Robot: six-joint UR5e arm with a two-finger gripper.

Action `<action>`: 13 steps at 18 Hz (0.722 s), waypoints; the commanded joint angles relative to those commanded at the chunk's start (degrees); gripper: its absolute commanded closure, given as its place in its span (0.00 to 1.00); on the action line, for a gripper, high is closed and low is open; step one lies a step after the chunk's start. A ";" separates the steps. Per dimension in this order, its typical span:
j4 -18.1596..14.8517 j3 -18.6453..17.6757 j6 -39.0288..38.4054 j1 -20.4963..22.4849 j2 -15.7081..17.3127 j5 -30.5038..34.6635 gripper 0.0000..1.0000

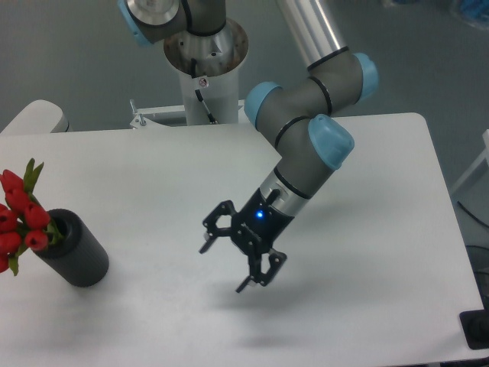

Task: Insert the flowers into the vase

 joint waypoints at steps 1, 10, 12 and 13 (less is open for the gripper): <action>0.00 0.44 0.09 0.00 -0.26 3.25 0.00; -0.53 1.50 5.27 -0.61 -2.19 20.22 0.00; -0.88 2.55 6.23 -2.10 -3.07 24.88 0.00; -1.66 3.16 7.28 -2.54 -3.51 26.64 0.00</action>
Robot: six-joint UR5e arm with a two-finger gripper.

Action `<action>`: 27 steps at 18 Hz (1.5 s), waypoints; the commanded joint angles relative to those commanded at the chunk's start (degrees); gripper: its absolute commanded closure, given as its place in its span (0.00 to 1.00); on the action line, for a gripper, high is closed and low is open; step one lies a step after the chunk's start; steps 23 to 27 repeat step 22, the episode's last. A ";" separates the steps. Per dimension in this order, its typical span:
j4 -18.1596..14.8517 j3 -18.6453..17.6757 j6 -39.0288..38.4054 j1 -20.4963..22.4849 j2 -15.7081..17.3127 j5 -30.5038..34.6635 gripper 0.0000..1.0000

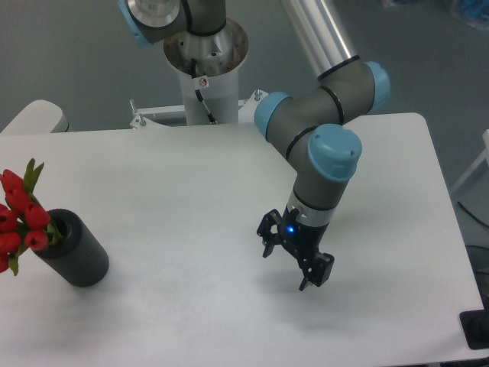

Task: Insert the flowers into the vase

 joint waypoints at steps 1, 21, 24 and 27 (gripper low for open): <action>-1.49 0.88 1.23 -0.09 -0.27 1.24 0.00; -7.21 3.43 7.30 -0.71 -1.76 7.05 0.00; -7.21 3.43 7.31 -0.71 -1.76 7.05 0.00; -7.21 3.43 7.31 -0.71 -1.76 7.05 0.00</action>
